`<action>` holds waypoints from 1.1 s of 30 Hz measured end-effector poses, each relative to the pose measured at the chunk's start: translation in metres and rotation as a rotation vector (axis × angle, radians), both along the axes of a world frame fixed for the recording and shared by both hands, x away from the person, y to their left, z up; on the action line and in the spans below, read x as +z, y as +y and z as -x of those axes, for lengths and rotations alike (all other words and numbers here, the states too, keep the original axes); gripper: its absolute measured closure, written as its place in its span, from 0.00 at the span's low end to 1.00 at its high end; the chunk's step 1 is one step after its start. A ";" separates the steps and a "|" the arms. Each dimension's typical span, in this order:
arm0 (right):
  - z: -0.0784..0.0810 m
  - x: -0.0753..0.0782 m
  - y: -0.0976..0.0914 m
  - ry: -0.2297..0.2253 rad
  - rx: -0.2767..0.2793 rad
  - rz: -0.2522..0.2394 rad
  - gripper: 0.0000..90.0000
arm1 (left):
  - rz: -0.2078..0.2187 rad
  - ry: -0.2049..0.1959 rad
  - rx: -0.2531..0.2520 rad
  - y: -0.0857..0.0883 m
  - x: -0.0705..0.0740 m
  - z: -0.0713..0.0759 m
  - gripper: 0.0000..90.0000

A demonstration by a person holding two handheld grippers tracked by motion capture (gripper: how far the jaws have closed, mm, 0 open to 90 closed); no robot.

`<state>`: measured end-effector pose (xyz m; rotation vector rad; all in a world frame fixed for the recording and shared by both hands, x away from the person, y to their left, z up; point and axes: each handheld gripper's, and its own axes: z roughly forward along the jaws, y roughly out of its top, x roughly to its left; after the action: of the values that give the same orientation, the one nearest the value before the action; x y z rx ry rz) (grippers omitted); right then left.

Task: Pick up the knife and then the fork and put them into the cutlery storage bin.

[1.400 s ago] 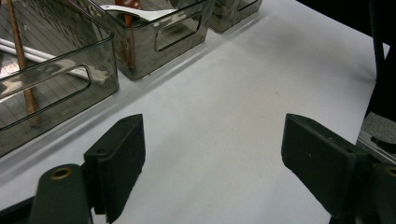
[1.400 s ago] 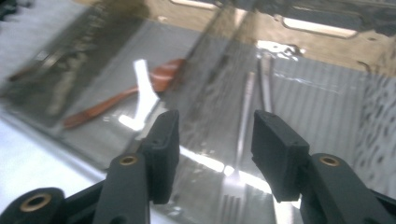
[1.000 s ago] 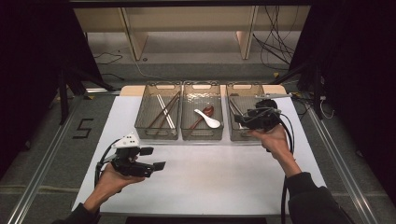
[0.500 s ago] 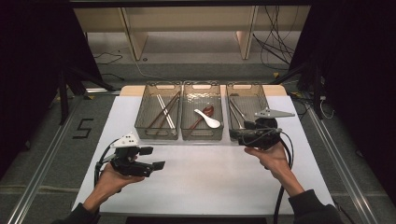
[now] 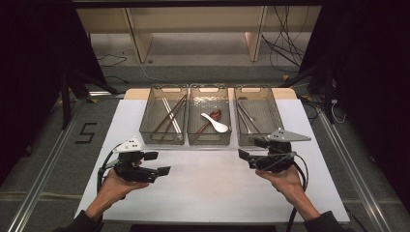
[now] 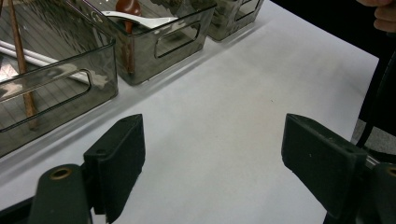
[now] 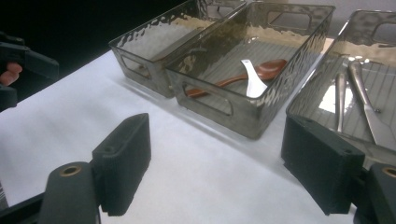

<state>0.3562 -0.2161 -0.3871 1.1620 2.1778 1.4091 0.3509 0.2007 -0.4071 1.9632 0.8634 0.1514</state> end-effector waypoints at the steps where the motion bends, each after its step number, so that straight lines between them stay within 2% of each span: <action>1: 0.002 -0.001 -0.001 0.001 0.001 -0.005 0.27 | 0.001 -0.001 0.000 0.000 0.000 0.000 0.23; 17: 0.026 -0.013 -0.009 -0.017 -0.007 0.003 0.25 | 0.016 -0.005 0.000 0.003 0.001 0.001 0.23; 25: 0.035 -0.015 -0.011 -0.006 -0.008 0.013 0.22 | 0.016 -0.001 -0.008 0.003 0.000 0.002 0.23; 33: 0.041 -0.016 -0.016 0.005 -0.029 0.018 0.21 | 0.037 -0.011 -0.012 0.004 0.001 0.005 0.23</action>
<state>0.3156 -0.2319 -0.4036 1.1867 2.1637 1.3732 0.3458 0.2045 -0.4059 1.9306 0.8422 0.1378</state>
